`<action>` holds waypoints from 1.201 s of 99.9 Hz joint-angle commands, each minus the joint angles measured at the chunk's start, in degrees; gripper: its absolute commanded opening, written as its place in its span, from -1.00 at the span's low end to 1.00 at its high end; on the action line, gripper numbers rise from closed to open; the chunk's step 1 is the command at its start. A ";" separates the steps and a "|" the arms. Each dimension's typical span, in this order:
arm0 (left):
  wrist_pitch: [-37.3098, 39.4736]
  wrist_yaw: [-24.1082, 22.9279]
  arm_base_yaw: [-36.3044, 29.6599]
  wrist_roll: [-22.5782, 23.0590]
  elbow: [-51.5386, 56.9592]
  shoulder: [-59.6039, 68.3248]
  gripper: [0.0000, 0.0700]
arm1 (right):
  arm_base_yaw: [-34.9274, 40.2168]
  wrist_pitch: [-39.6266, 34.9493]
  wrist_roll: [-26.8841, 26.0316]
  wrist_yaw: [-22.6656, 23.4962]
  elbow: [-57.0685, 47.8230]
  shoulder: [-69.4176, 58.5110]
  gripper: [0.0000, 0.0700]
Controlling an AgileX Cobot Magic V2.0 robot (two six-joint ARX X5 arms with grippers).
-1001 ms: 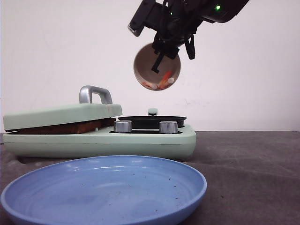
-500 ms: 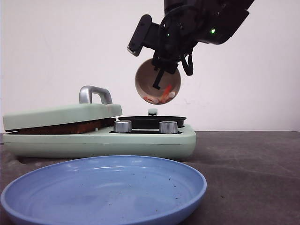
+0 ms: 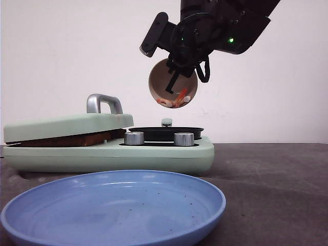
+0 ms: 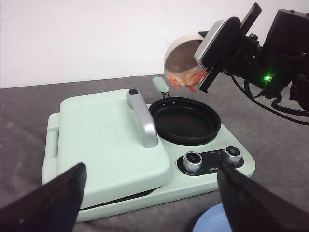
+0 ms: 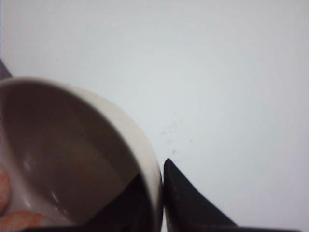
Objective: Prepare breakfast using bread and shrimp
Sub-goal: 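Tilt the bowl with the right gripper to pour shrimp into the pan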
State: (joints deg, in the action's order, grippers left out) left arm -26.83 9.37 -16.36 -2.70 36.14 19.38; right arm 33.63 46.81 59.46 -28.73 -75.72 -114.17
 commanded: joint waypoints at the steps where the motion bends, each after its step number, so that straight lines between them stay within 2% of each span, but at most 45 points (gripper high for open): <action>1: 0.68 0.35 -0.15 0.79 0.20 0.04 0.35 | 0.48 1.16 -2.56 -0.72 -1.25 -0.92 -0.99; 23: 0.68 0.37 -0.15 1.27 0.20 0.04 0.35 | 2.38 2.86 -2.56 -4.44 -1.25 -0.92 -0.99; 48: 0.66 1.27 -0.15 1.95 0.20 0.04 0.35 | 3.39 4.11 -4.20 -5.88 -1.22 -0.92 -0.99; 84: 0.66 1.44 -0.15 2.25 0.20 0.04 0.35 | 3.26 4.31 -2.78 -5.79 -1.22 -0.92 -0.99; 96: 0.66 1.44 -0.15 2.29 0.20 0.04 0.35 | 3.26 7.04 -0.15 -5.75 -1.20 -0.92 -0.99; 106: 0.68 1.44 -0.15 2.29 0.17 0.04 0.35 | 2.58 7.13 -0.52 -2.75 -1.20 -0.92 -0.99; 120: 0.66 1.44 -0.15 2.29 0.17 0.04 0.35 | 1.49 7.10 -1.11 -2.34 -1.20 -0.92 -0.99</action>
State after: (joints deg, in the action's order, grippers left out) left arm -26.85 10.52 -16.36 -0.95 36.14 19.38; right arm 35.22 52.95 58.72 -31.18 -75.72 -114.15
